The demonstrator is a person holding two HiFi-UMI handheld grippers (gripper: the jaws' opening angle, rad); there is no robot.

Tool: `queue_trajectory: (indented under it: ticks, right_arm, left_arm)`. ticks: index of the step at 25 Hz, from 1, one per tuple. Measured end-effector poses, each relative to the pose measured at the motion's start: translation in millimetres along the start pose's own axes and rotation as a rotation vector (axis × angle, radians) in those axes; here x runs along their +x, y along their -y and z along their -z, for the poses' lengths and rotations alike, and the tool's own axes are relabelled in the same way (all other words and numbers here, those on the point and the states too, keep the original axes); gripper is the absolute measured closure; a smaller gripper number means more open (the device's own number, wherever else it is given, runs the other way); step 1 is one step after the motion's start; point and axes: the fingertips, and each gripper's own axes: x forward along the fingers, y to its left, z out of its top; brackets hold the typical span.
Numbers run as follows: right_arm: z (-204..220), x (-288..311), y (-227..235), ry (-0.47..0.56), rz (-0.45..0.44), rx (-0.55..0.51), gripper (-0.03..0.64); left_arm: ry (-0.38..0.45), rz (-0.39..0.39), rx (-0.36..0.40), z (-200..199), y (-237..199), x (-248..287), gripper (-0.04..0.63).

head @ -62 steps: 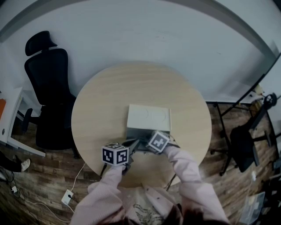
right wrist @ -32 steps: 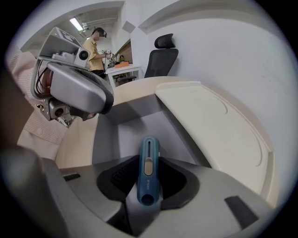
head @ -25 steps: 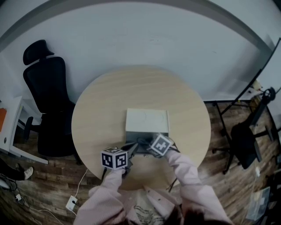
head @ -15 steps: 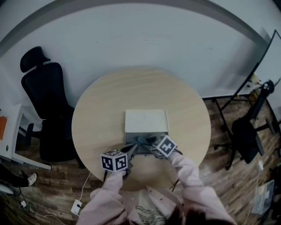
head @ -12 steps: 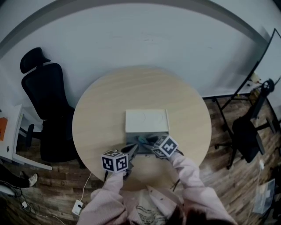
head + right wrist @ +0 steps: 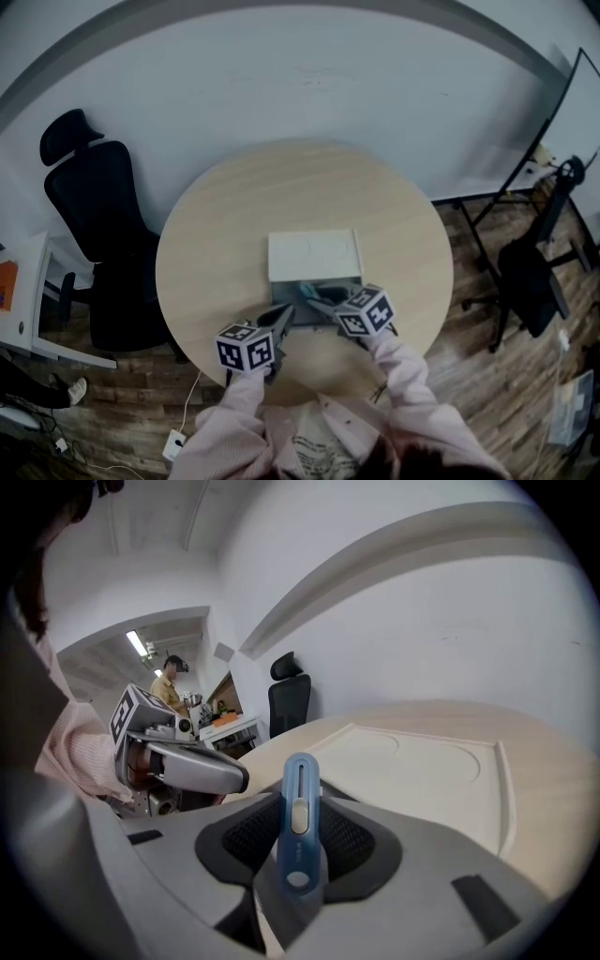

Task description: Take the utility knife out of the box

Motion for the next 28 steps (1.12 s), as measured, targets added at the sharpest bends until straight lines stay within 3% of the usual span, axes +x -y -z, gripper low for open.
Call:
queue_trajectory:
  ticks: [17, 28]
  right_arm:
    - [-48, -45, -11, 0.328, 0.005, 0.113, 0.479]
    - [-66, -70, -24, 0.449, -0.027, 0.106, 0.479]
  left_arm:
    - [0.097, 0.025, 0.154, -33, 16, -17, 0.589]
    - [0.166, 0.041, 0.205, -54, 36, -30, 0.589]
